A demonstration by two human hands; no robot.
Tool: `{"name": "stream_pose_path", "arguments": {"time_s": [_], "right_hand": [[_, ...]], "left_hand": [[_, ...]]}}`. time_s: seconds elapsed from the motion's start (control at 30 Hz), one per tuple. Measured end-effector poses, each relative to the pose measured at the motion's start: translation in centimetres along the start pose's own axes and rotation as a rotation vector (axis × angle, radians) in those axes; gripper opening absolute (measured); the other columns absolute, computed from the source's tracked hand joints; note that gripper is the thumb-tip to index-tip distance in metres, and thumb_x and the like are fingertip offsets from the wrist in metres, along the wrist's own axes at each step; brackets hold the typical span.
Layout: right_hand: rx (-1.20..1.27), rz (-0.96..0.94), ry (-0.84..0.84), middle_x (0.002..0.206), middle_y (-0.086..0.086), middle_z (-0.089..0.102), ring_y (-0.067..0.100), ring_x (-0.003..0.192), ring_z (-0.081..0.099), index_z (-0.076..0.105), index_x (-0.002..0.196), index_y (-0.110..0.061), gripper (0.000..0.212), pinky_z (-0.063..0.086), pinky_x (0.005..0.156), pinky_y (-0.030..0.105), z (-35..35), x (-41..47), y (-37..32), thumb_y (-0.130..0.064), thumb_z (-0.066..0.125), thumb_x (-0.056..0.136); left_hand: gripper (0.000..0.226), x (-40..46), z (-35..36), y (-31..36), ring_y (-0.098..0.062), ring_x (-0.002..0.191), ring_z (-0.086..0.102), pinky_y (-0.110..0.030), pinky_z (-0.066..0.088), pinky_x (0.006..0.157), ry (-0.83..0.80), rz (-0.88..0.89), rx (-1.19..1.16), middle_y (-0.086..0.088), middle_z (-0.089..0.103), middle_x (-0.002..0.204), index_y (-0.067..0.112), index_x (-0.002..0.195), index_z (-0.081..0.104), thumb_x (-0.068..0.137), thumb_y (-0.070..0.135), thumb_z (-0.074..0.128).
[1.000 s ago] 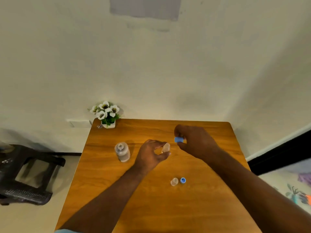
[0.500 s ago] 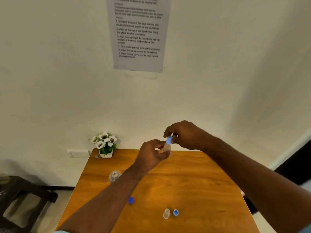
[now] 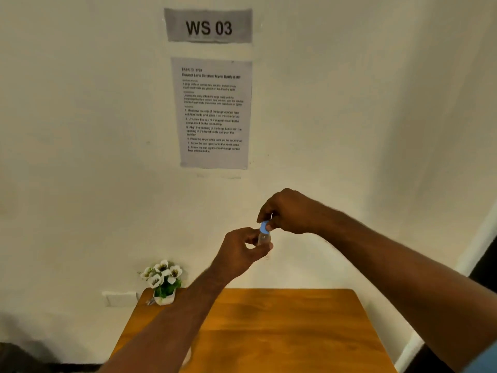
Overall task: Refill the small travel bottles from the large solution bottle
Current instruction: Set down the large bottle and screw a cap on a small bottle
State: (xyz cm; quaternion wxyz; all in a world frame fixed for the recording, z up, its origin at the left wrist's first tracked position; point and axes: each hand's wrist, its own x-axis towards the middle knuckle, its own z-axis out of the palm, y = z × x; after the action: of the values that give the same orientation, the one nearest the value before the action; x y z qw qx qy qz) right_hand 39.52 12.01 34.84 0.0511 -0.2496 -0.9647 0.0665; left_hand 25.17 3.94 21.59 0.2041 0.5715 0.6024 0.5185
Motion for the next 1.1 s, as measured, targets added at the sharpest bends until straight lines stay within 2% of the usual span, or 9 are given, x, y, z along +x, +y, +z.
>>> {"name": "stream_pose_path", "arguments": {"time_s": [0.1,0.3,0.47,0.63,0.77,0.83,0.9,1.0,1.1], "right_hand": [[-0.006,-0.025,0.036,0.108,-0.003,0.074,0.01,0.091,0.064,0.075,0.112,-0.019,0.024,0.05,0.086,0.027,-3.4,0.5,0.0,-0.018,0.073,0.088],[0.009,-0.037,0.099,0.098,-0.008,0.074,0.001,0.079,0.062,0.076,0.109,-0.021,0.023,0.046,0.075,0.016,-9.3,0.8,-0.3,-0.019,0.075,0.086],[-0.032,-0.029,0.146,0.091,-0.005,0.075,0.01,0.082,0.069,0.077,0.102,-0.02,0.02,0.052,0.077,0.023,-12.7,0.7,-1.0,-0.031,0.075,0.086],[-0.03,0.019,0.229,0.077,-0.008,0.072,0.013,0.075,0.069,0.078,0.093,-0.02,0.03,0.053,0.072,0.026,-15.2,0.6,-1.2,-0.049,0.072,0.084],[0.156,-0.065,0.259,0.088,-0.015,0.074,0.01,0.083,0.073,0.075,0.11,-0.025,0.02,0.057,0.077,0.021,-17.6,-0.3,-0.8,-0.021,0.071,0.09],[0.203,-0.099,0.213,0.097,-0.013,0.076,0.009,0.089,0.072,0.076,0.107,-0.026,0.026,0.057,0.082,0.022,-18.1,-0.7,-0.7,-0.009,0.072,0.087],[0.163,-0.109,0.195,0.09,-0.016,0.075,0.007,0.085,0.072,0.078,0.101,-0.024,0.025,0.057,0.081,0.021,-18.2,-0.9,-0.7,-0.007,0.074,0.085],[0.116,-0.083,0.24,0.076,-0.008,0.073,0.01,0.07,0.068,0.077,0.092,-0.018,0.01,0.055,0.07,0.023,-18.0,-0.8,-1.0,-0.023,0.079,0.083],[0.011,-0.028,0.347,0.068,-0.001,0.065,0.011,0.062,0.056,0.072,0.081,-0.013,0.033,0.046,0.062,0.025,-17.9,-0.6,-1.0,-0.046,0.075,0.082]], "left_hand": [[0.022,1.8,-1.0,2.9,-0.022,0.084,0.072,-0.041,0.065,0.073,-0.026,0.019,-0.079,-0.005,0.077,0.089,0.007,0.101,0.076,0.088,0.025,0.075],[0.018,4.4,-2.7,7.5,-0.021,0.075,0.071,-0.046,0.064,0.074,-0.043,0.067,-0.207,-0.006,0.073,0.081,0.007,0.095,0.076,0.092,0.024,0.073],[0.017,5.9,-3.4,10.9,-0.022,0.077,0.072,-0.044,0.064,0.073,-0.019,0.079,-0.27,-0.012,0.073,0.087,0.001,0.101,0.075,0.089,0.014,0.074],[0.018,6.7,-4.3,13.4,-0.021,0.078,0.073,-0.043,0.064,0.073,-0.023,0.102,-0.287,-0.011,0.074,0.09,-0.001,0.104,0.074,0.089,0.008,0.073],[0.021,7.3,-5.1,14.6,-0.021,0.079,0.073,-0.046,0.064,0.075,-0.013,0.121,-0.266,-0.012,0.074,0.093,0.0,0.108,0.074,0.089,0.01,0.073],[0.021,7.4,-5.3,15.0,-0.02,0.078,0.073,-0.045,0.064,0.075,-0.014,0.129,-0.255,-0.012,0.075,0.092,0.0,0.108,0.074,0.09,0.012,0.073],[0.021,7.5,-5.4,15.5,-0.019,0.077,0.074,-0.043,0.065,0.074,-0.016,0.135,-0.243,-0.009,0.075,0.089,0.0,0.108,0.074,0.091,0.012,0.072],[0.019,7.6,-5.4,15.8,-0.02,0.076,0.073,-0.042,0.065,0.073,-0.029,0.146,-0.226,-0.013,0.074,0.087,-0.001,0.106,0.074,0.091,0.01,0.071],[0.016,7.6,-5.3,16.1,-0.019,0.075,0.074,-0.04,0.065,0.071,-0.031,0.148,-0.241,-0.014,0.074,0.089,0.0,0.103,0.074,0.091,0.008,0.071]]}}
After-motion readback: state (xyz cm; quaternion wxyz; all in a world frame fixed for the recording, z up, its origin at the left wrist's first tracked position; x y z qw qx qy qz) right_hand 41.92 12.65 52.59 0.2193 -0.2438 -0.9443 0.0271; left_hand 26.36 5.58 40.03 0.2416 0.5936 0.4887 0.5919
